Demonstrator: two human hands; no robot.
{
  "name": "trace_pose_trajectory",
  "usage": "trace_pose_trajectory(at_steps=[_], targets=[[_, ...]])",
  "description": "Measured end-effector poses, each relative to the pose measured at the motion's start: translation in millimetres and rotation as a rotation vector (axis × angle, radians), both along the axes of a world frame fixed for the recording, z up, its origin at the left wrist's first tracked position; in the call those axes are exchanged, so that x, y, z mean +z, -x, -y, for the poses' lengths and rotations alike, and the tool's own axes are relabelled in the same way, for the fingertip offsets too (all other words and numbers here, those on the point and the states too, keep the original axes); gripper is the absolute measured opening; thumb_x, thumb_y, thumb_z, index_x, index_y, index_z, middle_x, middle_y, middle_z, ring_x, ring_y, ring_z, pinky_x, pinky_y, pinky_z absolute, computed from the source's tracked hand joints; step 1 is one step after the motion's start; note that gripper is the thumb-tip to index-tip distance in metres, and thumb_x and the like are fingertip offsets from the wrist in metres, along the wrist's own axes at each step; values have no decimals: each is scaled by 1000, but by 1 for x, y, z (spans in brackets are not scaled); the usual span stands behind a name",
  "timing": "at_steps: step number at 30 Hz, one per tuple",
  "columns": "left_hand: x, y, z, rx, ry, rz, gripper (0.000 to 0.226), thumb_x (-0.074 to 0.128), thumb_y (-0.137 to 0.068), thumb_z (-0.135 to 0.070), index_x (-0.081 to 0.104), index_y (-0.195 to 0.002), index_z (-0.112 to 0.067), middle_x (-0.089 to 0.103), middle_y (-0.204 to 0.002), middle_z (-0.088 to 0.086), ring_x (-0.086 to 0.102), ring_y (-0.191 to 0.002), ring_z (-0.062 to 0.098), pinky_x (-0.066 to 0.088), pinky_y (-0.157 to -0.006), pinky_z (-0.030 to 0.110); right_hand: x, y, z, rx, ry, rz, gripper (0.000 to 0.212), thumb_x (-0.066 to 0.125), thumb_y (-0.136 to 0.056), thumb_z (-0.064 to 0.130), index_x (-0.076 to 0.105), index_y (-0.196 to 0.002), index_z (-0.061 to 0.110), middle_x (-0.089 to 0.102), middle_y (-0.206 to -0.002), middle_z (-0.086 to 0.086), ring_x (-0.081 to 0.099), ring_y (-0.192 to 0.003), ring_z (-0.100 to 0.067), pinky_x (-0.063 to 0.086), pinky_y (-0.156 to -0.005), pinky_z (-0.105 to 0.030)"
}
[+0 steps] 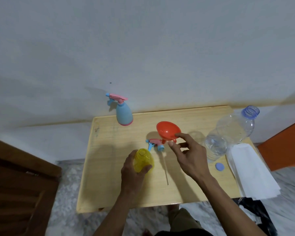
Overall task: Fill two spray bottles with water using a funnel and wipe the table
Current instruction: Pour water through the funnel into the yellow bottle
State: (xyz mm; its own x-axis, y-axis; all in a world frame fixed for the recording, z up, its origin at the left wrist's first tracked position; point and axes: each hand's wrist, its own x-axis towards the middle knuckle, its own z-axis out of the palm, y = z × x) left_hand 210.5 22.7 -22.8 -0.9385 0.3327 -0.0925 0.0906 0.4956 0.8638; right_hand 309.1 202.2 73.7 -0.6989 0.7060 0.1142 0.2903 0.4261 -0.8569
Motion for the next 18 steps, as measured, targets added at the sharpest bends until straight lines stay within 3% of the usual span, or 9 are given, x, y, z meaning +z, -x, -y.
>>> trace_pose_trajectory(at_steps=[4,8,18], targets=[[1,-1,0,-14,-1,4,78,89,-68,-38,52,-136,-27,64,-128,-2,59,-114,18,53,-96,44,32,-2,15,201,9,-63,31,73,-87,46,68,-114,31,72,-79,8,69,-81,-6,52,-61,-16],[3,-2,1,-31,2,-1,75,87,-68,-44,53,-133,-29,66,-121,-5,61,-108,16,55,-91,43,25,2,21,285,-27,-38,38,73,-86,48,69,-119,28,71,-88,16,70,-88,-5,55,-64,-22],[8,-2,0,-50,27,10,77,82,-69,-43,52,-137,-23,65,-121,-1,61,-106,20,54,-86,37,6,9,32,328,-100,-36,37,74,-87,47,69,-118,28,68,-90,22,68,-85,1,47,-62,-10]])
